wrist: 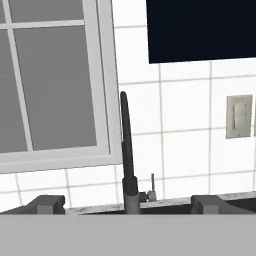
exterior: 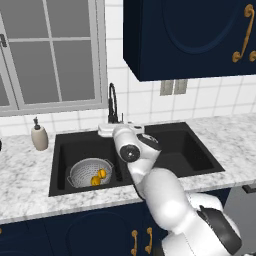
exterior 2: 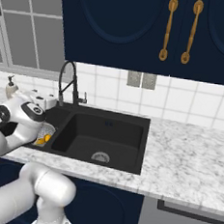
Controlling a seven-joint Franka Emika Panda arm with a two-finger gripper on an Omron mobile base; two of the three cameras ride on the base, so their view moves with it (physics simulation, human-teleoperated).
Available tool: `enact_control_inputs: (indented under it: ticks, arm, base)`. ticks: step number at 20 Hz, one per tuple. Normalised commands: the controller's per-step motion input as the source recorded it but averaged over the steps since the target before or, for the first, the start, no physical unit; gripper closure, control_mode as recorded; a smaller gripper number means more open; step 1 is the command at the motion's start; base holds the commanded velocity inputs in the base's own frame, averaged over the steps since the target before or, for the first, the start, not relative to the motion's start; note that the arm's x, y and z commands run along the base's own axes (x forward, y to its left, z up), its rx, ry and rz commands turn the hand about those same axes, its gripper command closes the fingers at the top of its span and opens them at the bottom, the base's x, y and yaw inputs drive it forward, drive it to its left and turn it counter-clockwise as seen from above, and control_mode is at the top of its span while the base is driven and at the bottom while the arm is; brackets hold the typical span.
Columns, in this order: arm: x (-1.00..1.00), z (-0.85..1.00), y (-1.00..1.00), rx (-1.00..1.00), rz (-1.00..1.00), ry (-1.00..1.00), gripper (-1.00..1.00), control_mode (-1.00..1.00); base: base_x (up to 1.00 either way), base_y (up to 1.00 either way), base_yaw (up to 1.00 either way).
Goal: Put the colander in the sink, put the tangerine, mango in the colander, and turn on the sink faucet and pour water over the colander.
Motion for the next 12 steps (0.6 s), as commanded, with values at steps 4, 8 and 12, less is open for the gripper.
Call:
enact_control_inputs:
  ticks: [4,8,12]
  arm:
    - [0.27,0.00,0.00,0.00,0.00,-0.01,-1.00,-1.00]
    - [0.32,-0.01,0.00,0.00,0.00,0.00,-1.00,-1.00]
    - [0.49,0.00,0.00,0.00,0.00,0.00,-1.00,-1.00]
  base:
    - [0.00,0.00,0.00]
    - [0.00,0.00,0.00]
    - [0.00,0.00,0.00]
